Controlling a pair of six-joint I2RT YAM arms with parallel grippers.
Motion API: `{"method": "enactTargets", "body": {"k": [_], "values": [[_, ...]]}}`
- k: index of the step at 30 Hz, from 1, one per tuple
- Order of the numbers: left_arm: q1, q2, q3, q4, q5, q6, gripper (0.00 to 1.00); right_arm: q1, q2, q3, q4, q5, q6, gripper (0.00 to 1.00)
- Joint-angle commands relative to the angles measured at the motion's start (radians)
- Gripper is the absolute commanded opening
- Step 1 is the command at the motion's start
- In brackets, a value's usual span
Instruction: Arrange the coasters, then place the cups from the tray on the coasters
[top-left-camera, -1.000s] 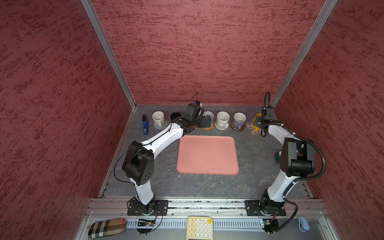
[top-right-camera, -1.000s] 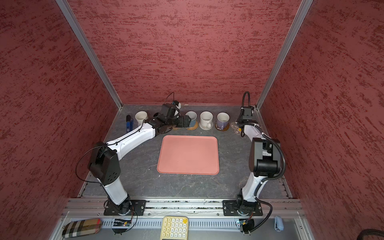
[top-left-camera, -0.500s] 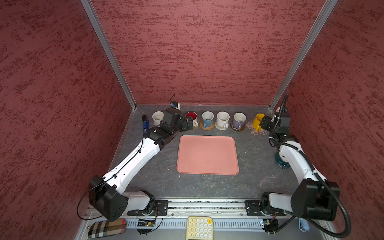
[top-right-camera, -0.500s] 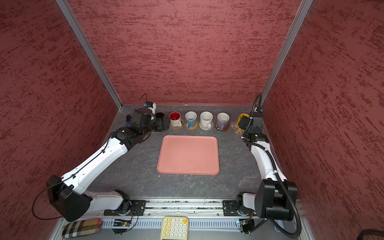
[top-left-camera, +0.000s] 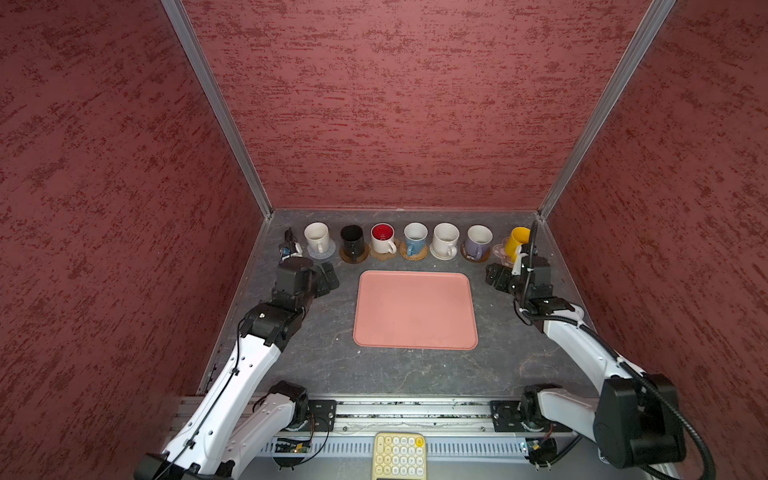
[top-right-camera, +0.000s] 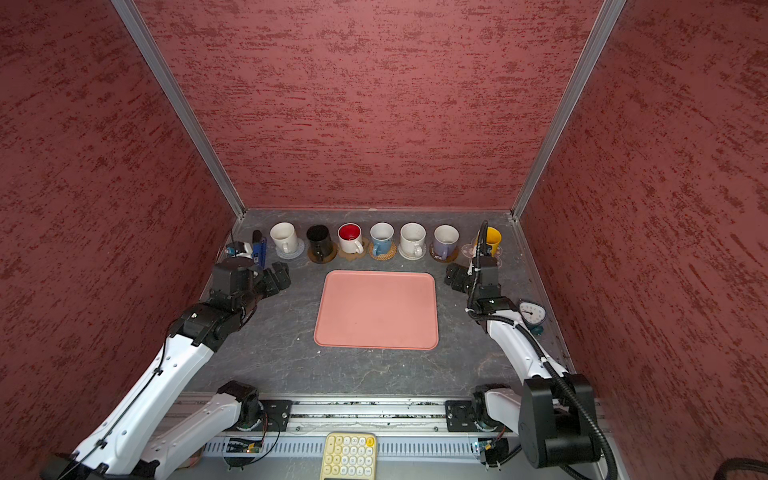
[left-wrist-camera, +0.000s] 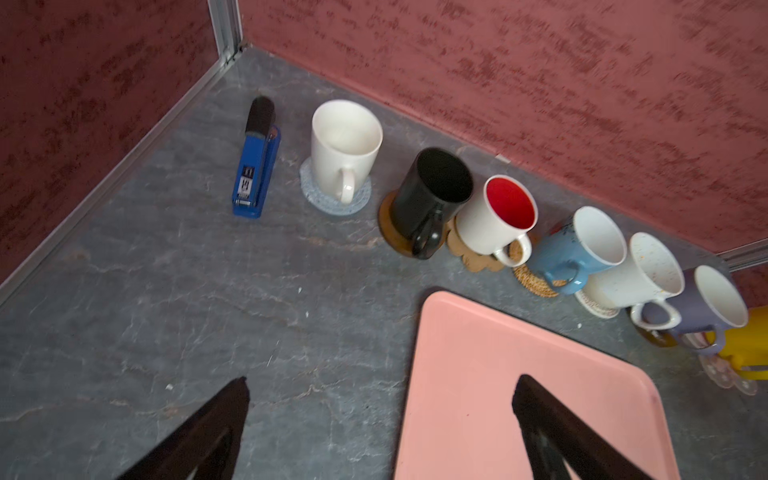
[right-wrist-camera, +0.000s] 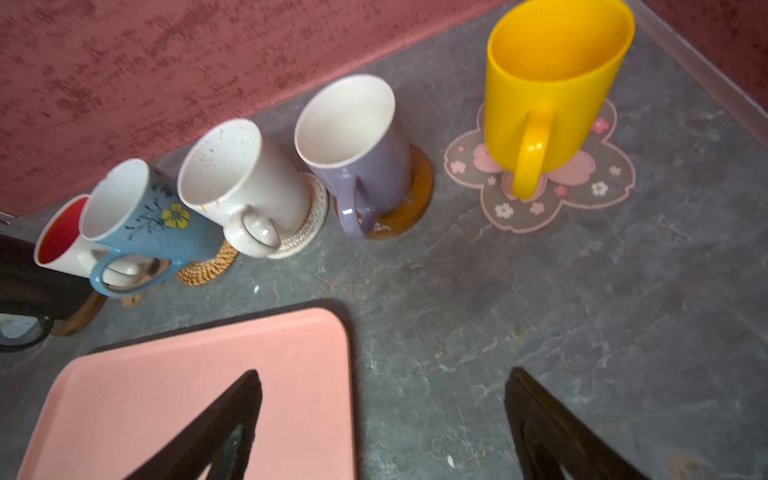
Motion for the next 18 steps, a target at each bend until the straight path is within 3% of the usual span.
{"method": "enactTargets", "body": {"k": [1, 5, 9, 15, 18], "values": [[0.042, -0.045, -0.079, 0.058, 0.033, 0.039, 1.0, 0.002, -0.006, -0.035, 0.136, -0.024, -0.039, 0.98], [0.103, -0.076, -0.185, 0.21, 0.032, 0.082, 1.0, 0.002, 0.004, -0.082, 0.275, -0.068, -0.068, 0.99], [0.154, -0.019, -0.257, 0.379, 0.017, 0.188, 1.0, 0.003, 0.006, -0.105, 0.366, 0.002, -0.133, 0.99], [0.254, 0.267, -0.228, 0.54, 0.039, 0.217, 1.0, -0.008, 0.068, -0.127, 0.519, 0.115, -0.218, 0.99], [0.244, 0.438, -0.191, 0.645, -0.035, 0.253, 1.0, -0.031, 0.114, -0.131, 0.601, 0.169, -0.249, 0.99]]}}
